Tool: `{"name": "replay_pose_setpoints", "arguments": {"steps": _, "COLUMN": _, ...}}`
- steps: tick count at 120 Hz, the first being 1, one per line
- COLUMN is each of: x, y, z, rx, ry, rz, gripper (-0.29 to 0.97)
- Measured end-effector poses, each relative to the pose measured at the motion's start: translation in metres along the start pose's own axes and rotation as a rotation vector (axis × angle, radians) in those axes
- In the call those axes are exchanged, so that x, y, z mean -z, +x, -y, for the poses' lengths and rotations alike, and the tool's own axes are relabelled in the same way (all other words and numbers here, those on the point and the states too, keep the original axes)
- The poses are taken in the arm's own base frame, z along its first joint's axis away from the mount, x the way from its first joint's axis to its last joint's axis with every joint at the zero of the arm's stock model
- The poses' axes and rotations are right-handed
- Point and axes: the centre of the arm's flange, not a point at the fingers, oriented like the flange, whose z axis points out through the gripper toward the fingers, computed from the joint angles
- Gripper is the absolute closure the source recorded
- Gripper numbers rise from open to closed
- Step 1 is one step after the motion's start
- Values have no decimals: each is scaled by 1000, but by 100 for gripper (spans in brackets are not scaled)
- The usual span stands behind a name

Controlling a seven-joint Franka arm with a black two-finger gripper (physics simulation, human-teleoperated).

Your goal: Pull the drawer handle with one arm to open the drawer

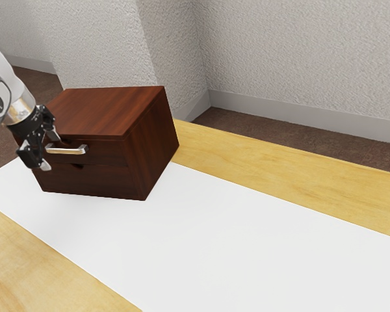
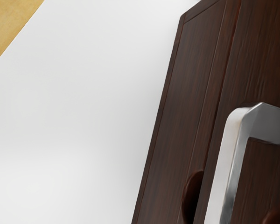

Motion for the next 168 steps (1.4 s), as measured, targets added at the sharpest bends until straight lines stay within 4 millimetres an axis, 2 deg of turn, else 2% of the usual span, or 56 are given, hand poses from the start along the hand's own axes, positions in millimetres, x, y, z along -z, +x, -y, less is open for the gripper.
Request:
{"name": "replay_pose_setpoints", "arguments": {"steps": 54, "x": -14, "y": -7, "z": -8, "rx": -17, "ry": -30, "rz": 11, "gripper": 0}}
{"name": "replay_pose_setpoints", "arguments": {"steps": 101, "x": -15, "y": -12, "z": -8, "rx": -22, "ry": -54, "rz": 26, "gripper": 35}}
{"name": "replay_pose_setpoints", "arguments": {"steps": 124, "x": -27, "y": -15, "z": -10, "rx": -26, "ry": -38, "rz": 30, "gripper": 41}}
{"name": "replay_pose_setpoints", "arguments": {"steps": 150, "x": -29, "y": -15, "z": -10, "rx": -28, "ry": -38, "rz": 30, "gripper": 43}}
{"name": "replay_pose_setpoints", "arguments": {"steps": 168, "x": -26, "y": -14, "z": -10, "rx": -24, "ry": -47, "rz": 34, "gripper": 49}}
